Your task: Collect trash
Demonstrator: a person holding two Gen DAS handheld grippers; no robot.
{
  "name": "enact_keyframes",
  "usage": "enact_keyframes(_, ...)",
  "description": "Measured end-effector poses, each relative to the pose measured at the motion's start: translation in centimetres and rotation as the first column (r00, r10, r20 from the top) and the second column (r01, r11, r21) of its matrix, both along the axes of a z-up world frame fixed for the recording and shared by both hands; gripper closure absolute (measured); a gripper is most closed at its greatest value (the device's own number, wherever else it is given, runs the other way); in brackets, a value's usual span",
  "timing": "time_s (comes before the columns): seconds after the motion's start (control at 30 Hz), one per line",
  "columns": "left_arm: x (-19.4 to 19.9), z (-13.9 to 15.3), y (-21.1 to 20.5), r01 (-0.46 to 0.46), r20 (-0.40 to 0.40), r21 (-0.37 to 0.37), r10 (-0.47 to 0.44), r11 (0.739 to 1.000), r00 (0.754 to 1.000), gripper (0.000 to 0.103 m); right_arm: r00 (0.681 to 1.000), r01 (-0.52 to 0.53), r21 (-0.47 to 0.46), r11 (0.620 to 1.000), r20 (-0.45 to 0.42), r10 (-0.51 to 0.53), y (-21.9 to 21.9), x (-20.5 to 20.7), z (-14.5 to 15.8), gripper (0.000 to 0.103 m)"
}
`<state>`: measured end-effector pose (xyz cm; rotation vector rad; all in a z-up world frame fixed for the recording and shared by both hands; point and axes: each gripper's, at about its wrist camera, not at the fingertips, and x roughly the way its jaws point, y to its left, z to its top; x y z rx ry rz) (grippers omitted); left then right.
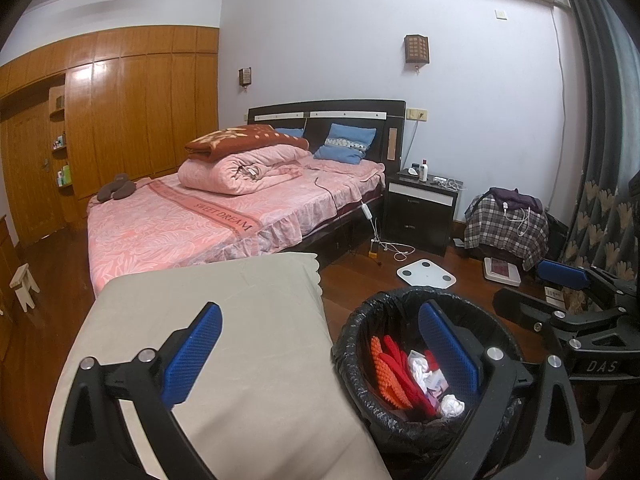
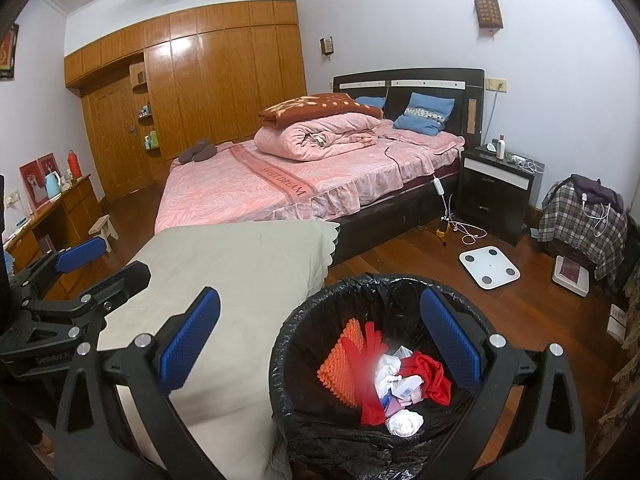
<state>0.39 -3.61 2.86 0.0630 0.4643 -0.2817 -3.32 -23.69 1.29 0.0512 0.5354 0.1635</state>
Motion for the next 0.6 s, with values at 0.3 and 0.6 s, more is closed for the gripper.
enact_keyframes(0.3,-0.04,-0.19,-0.08,0.001,-0.003,0.001,-0.001,1.0,1.0,0.006,1.0,0.001,0.001,1.0,-0.001,-0.001,0.11,0.02,-0.09,0.006)
enact_keyframes(0.6,-0.06,-0.71,-0.28,0.002,-0.009,0.004,-0.002,1.0,1.0,0.006,1.0,0.0,0.001,1.0,-0.002,0.0,0.19,0.08,-0.03,0.006)
